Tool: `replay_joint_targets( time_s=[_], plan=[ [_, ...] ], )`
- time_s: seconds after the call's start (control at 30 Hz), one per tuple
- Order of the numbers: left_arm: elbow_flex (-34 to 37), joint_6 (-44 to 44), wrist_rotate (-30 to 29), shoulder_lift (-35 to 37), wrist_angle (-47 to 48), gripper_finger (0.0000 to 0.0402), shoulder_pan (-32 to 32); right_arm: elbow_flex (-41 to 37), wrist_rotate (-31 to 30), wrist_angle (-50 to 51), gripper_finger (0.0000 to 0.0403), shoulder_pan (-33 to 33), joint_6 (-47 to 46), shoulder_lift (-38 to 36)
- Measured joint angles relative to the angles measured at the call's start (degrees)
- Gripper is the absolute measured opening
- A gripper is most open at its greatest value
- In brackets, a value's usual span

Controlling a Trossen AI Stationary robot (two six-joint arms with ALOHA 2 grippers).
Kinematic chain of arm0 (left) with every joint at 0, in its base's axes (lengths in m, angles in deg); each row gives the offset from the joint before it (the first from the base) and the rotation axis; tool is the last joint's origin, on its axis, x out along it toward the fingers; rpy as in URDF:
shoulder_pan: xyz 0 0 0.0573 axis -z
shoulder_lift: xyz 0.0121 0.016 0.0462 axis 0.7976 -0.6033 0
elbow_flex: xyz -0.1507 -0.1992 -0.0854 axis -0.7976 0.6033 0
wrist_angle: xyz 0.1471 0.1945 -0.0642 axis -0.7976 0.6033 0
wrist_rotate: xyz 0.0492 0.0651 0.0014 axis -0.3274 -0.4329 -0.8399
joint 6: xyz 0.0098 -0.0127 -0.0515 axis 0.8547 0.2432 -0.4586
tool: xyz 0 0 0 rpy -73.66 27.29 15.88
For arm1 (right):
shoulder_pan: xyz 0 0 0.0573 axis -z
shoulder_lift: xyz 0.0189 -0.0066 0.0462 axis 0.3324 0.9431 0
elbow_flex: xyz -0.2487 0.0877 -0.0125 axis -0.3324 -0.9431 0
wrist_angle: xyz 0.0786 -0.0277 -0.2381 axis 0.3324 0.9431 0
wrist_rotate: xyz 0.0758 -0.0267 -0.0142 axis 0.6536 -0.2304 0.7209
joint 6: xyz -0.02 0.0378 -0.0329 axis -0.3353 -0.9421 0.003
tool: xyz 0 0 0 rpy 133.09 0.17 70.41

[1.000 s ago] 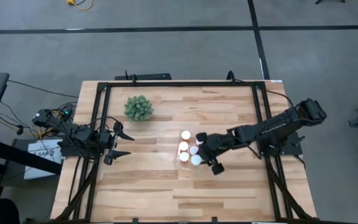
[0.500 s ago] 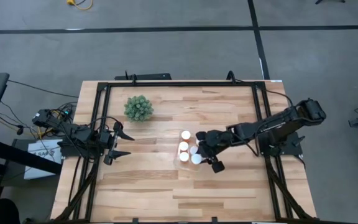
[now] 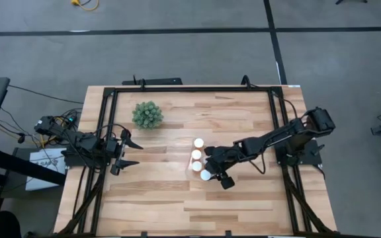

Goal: Pick and place pill bottles into a basket
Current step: Put the orange medicine bottle into the transparent bin, then return to Home Position

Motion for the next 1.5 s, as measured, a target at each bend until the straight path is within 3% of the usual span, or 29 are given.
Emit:
replay_joint_targets(
  time_s=[0.63,1.13,1.37,1.5],
  plan=[
    [0.0,0.0,0.0,0.0,0.0,0.0277,0.0,0.1,-0.4,0.9,0.0263,2.9,-1.7,-0.4],
    [0.0,0.0,0.0,0.0,0.0,0.0277,0.0,12.7,-0.6,9.7,0.0270,2.3,2.1,-0.4],
    [0.0,0.0,0.0,0.0,0.0,0.0277,0.0,19.5,-0.4,6.3,0.0270,2.3,-1.1,-0.4],
    [0.0,0.0,0.0,0.0,0.0,0.0277,0.0,21.0,5.6,4.8,0.0270,3.3,-2.2,-2.7]
  ],
)
